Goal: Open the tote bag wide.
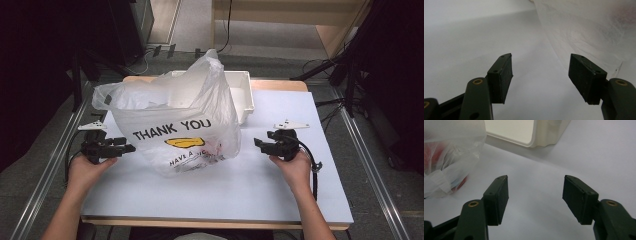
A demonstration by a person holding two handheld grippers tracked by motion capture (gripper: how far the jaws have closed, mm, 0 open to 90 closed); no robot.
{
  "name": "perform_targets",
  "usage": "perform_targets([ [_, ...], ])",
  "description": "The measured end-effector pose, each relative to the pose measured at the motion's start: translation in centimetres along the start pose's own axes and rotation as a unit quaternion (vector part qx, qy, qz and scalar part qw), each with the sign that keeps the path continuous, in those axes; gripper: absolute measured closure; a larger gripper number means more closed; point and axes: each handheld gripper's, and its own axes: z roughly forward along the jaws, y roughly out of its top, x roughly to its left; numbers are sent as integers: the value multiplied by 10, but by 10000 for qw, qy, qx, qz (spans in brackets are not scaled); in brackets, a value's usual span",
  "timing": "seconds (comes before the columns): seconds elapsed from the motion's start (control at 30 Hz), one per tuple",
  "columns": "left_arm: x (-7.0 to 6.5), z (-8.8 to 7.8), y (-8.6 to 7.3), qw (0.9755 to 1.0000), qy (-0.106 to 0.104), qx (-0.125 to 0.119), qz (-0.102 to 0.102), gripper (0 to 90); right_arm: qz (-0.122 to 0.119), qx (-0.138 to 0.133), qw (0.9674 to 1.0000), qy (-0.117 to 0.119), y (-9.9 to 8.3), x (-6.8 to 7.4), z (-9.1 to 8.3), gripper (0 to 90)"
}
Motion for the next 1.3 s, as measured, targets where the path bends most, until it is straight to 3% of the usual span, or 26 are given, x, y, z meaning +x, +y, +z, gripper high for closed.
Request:
perform_targets([
  [0.77, -1, 1, -1, 10000, -7, 43, 1, 366, 19, 106, 9997, 206, 0, 1, 3, 423],
  [1.3, -2, -6, -2, 10000, -1, 41, -23, 397, -310, 151, 9990, 285, 6, 12, 4, 462],
])
